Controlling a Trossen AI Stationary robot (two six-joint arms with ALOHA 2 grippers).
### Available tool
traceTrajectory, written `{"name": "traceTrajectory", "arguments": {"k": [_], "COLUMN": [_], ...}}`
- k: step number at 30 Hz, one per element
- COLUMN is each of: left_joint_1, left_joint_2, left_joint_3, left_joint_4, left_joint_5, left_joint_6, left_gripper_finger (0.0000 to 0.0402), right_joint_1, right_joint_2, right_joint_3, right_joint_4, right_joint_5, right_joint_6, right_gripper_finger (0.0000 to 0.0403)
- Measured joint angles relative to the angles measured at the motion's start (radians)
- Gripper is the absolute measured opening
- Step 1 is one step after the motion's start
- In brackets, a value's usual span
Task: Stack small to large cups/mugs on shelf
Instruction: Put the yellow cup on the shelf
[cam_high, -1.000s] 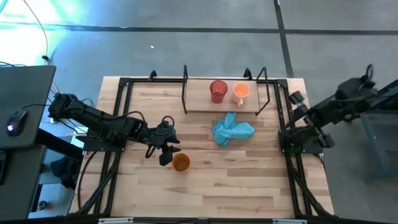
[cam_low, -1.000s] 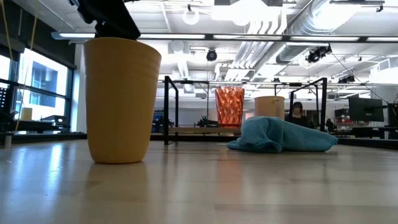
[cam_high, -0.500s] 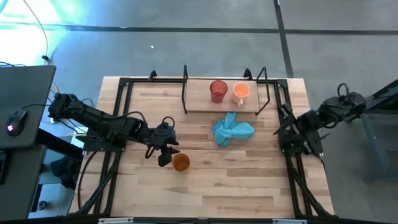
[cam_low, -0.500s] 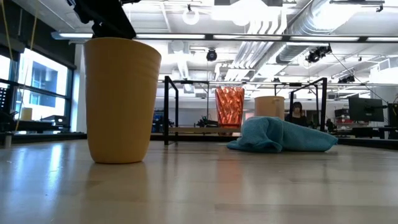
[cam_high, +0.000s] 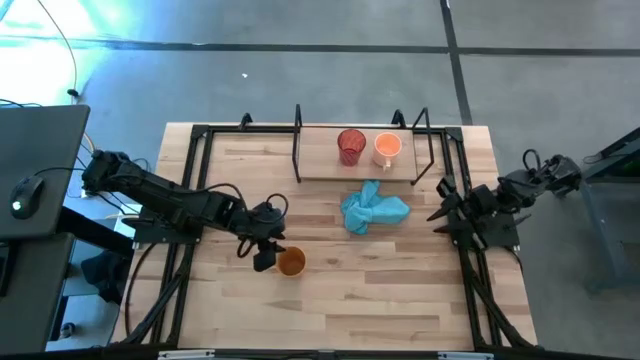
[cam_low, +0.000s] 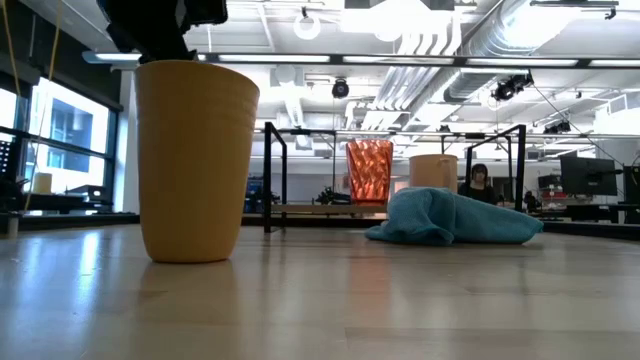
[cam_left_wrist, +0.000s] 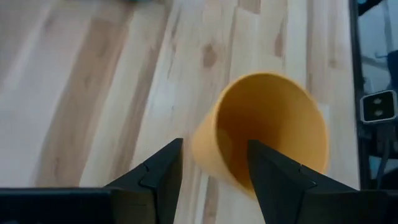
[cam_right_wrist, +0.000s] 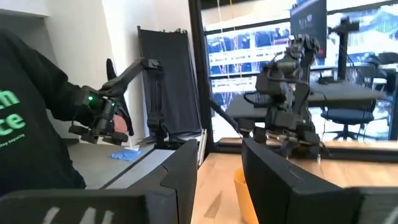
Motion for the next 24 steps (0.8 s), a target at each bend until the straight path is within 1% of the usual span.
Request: {"name": "traceTrajectory", "arguments": {"k": [3, 6, 9, 15, 19, 21, 24], "left_joint_1": [0.0, 0.0, 0.0, 0.001, 0.001, 0.001, 0.001], "left_joint_2": [0.027, 0.046, 0.069, 0.132, 0.16, 0.172, 0.172], "left_joint_3": [0.001, 0.004, 0.038, 0.107, 0.127, 0.137, 0.151], "left_joint_4": [0.009, 0.02, -0.005, -0.109, -0.115, -0.109, -0.117], "left_joint_5": [0.028, 0.032, 0.022, 0.01, 0.009, 0.002, -0.011], "left_joint_6": [-0.016, -0.028, -0.027, 0.007, 0.006, 0.002, 0.001], "left_gripper_finger": [0.0165, 0.0165, 0.0165, 0.0165, 0.0164, 0.0156, 0.0125], "right_joint_1": [0.0, 0.0, 0.0, 0.0, 0.0, 0.0, 0.0], "right_joint_2": [-0.007, -0.007, -0.008, -0.007, -0.007, -0.007, -0.007], "right_joint_3": [-0.022, -0.025, -0.025, -0.025, -0.025, -0.025, -0.025], "right_joint_4": [0.005, 0.015, 0.016, 0.013, 0.012, 0.011, 0.005], "right_joint_5": [0.005, 0.009, 0.014, 0.022, 0.023, 0.023, 0.023], "right_joint_6": [0.03, 0.033, 0.033, 0.033, 0.033, 0.041, 0.044], "right_gripper_finger": [0.0119, 0.0119, 0.0119, 0.0119, 0.0119, 0.0119, 0.0119]}}
